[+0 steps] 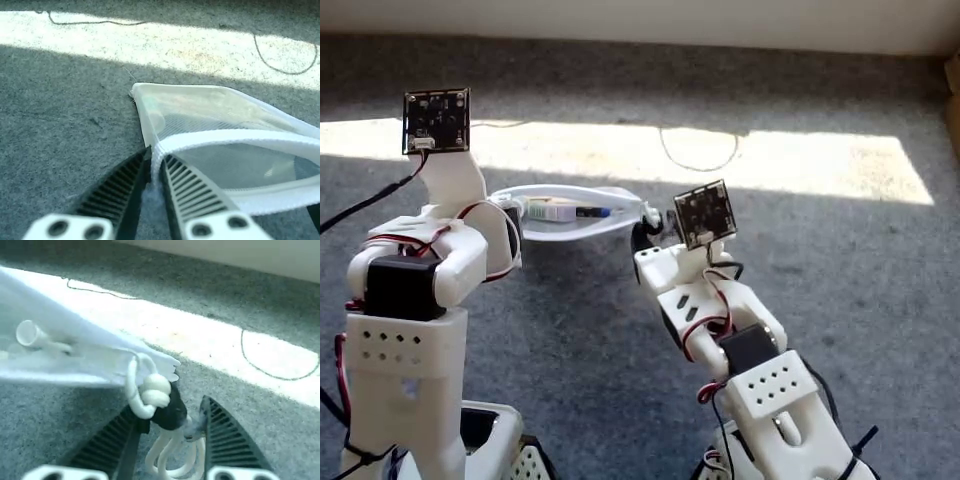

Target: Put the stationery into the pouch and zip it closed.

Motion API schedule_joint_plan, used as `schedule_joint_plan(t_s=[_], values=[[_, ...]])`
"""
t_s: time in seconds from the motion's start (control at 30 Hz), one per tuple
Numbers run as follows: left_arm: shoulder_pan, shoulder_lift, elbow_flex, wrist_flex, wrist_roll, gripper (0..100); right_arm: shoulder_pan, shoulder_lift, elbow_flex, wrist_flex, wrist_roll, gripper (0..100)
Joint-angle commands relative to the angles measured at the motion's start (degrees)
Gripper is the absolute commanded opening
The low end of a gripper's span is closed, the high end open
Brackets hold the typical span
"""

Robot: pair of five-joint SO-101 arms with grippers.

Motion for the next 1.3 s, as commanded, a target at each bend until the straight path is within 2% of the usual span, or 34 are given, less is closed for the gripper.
schedule_joint_plan(t_s=[0.0, 0.93, 1.13, 1.27], values=[[-0.84, -0.84, -0.57, -0.44, -0.53, 1, -1.10, -6.11, 0.13, -1.63, 0.44, 15.9], [-0.84, -0.84, -0.57, -0.18, -0.53, 1, -1.54, -1.01, 1.89, -1.98, 0.35, 16.3], [-0.84, -0.84, -0.57, -0.26, -0.53, 1, -1.63, -1.01, 2.42, -10.95, 0.53, 15.9], [-0.84, -0.84, -0.57, -0.26, -0.53, 1, -1.63, -0.92, 2.51, -11.91, 0.62, 15.9]])
